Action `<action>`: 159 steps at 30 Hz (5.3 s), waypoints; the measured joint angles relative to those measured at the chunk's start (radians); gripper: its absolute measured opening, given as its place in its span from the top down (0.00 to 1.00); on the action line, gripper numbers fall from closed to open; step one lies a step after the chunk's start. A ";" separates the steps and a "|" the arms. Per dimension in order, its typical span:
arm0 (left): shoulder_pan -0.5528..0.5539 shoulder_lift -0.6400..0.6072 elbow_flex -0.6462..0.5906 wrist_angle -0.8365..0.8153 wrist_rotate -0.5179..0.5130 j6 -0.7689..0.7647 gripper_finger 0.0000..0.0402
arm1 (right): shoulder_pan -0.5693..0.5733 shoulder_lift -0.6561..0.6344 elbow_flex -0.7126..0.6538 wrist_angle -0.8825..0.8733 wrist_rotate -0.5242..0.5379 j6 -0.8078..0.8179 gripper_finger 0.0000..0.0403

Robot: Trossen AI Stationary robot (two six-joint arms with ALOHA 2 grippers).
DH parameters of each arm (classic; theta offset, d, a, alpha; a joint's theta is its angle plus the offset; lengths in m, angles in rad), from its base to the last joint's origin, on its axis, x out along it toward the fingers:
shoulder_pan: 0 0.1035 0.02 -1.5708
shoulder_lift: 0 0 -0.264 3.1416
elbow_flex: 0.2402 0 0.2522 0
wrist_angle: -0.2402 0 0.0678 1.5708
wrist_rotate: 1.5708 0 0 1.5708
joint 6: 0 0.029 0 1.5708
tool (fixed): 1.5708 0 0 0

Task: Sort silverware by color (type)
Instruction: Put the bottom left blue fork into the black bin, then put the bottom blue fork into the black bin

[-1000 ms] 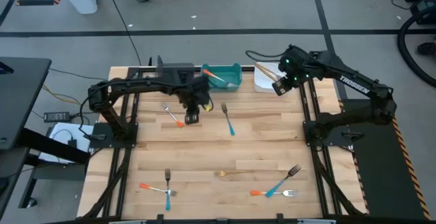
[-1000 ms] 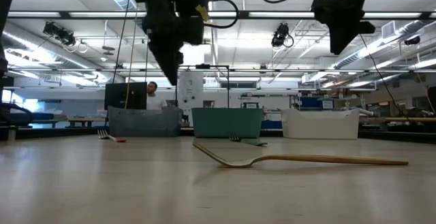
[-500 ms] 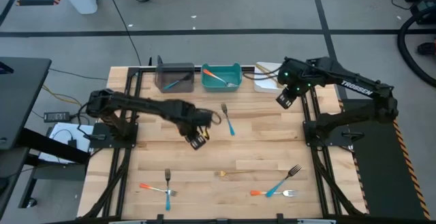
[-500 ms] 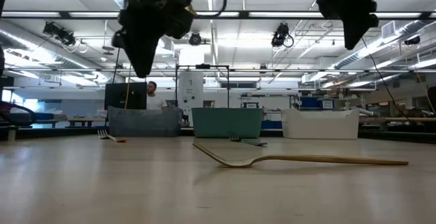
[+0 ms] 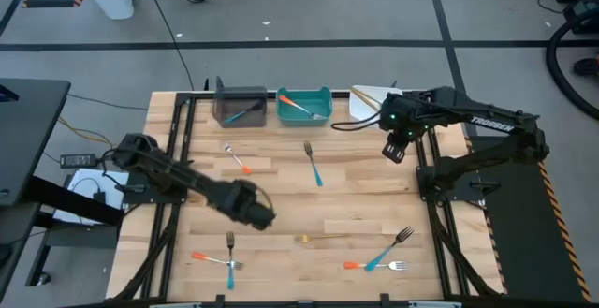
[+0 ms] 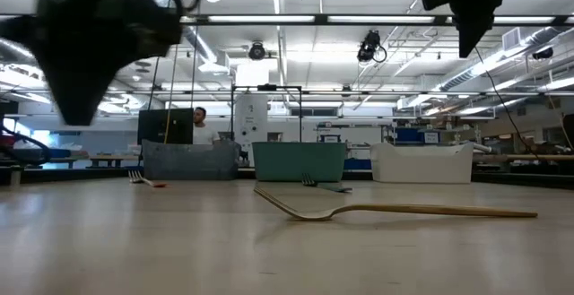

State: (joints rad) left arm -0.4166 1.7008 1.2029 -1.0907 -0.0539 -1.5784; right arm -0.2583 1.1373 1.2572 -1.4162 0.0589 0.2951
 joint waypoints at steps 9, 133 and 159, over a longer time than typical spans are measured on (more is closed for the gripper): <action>-0.159 0.000 -0.014 0.016 0.013 -0.336 0.78 | 0.060 -0.002 0.000 0.003 0.005 0.027 0.80; 1.290 -0.077 0.046 0.388 -0.038 1.696 0.88 | -0.023 0.007 0.000 0.424 0.116 0.181 0.80; 0.921 -0.135 0.046 0.340 0.191 1.426 0.80 | 0.415 0.006 0.000 0.249 -0.134 0.267 0.80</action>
State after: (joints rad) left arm 0.5041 1.5658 1.2491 -0.7507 0.1373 -0.1526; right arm 0.1572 1.1435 1.2568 -1.1671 -0.0753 0.5623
